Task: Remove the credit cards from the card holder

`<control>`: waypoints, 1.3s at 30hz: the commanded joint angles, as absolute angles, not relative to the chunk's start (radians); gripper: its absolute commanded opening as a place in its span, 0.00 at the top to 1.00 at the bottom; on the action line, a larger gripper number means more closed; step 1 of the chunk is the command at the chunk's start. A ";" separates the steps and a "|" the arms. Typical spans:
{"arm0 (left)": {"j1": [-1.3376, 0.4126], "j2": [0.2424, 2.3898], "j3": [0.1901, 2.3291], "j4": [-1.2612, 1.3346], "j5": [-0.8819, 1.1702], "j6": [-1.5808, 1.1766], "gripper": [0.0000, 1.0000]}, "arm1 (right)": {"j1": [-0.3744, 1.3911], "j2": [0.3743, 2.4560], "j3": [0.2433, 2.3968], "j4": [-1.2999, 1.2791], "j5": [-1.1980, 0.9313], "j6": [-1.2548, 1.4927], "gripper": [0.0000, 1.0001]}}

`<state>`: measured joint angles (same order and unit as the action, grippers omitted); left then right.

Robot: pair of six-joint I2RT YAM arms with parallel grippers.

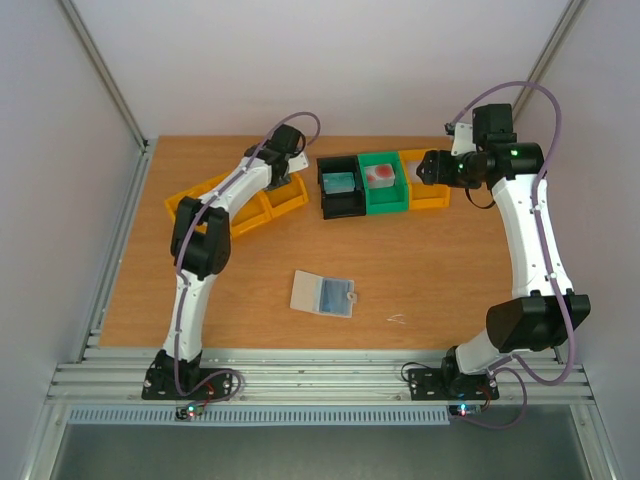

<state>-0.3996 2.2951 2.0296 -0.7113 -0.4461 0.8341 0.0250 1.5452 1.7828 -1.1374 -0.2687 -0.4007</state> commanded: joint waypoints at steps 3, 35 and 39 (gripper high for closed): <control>-0.391 2.352 2.069 -0.692 -0.490 0.879 1.00 | 0.014 1.532 1.796 -1.141 -0.281 -0.421 0.22; -0.367 2.448 2.158 -0.700 -0.506 0.846 0.60 | 0.014 1.569 1.816 -1.158 -0.311 -0.440 0.22; -0.367 2.407 2.134 -0.660 -0.488 0.839 0.53 | 0.015 1.573 1.818 -1.159 -0.326 -0.442 0.22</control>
